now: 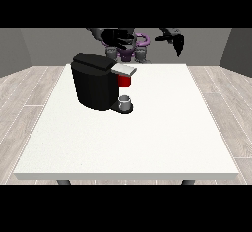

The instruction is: Insert the coffee pod into the coffee machine and close the lid

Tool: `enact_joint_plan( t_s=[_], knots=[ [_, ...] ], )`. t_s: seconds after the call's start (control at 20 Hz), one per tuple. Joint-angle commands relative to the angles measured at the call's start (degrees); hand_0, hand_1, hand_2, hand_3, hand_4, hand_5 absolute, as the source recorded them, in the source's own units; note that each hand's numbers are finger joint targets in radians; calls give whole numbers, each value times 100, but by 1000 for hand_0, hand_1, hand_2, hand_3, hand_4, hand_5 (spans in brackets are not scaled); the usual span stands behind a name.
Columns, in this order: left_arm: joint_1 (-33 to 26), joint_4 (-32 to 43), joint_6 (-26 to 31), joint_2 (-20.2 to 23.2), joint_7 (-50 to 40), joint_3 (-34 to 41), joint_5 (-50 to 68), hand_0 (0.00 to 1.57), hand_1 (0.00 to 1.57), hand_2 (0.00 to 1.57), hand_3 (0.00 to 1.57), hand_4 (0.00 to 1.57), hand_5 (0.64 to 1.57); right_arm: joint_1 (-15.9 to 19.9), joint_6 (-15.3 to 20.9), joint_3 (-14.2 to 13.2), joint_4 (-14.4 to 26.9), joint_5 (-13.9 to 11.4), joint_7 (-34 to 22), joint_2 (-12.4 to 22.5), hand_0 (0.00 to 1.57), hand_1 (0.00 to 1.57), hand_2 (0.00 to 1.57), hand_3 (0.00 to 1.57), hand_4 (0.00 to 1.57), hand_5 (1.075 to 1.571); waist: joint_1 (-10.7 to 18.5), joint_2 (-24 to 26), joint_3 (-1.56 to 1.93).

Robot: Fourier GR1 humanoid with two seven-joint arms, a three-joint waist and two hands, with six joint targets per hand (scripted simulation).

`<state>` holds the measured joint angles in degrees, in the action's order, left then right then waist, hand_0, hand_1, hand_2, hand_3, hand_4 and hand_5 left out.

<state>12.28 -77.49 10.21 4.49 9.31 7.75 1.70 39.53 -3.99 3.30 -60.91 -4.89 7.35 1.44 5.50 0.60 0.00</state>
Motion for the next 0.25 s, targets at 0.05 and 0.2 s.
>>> enact_joint_plan(
  t_s=[0.05,0.2],
  knots=[
    [-179,429,63,102,189,181,81,0,0,0,0,192,1571,-841,225,585,-643,952,-38,-138,0,0,0,0,286,1571,-297,402,0],
    [-506,253,-29,-36,244,18,-45,0,0,0,0,192,1571,-1797,627,804,-647,903,387,-141,0,0,0,0,157,1571,-373,596,1]
  ],
)
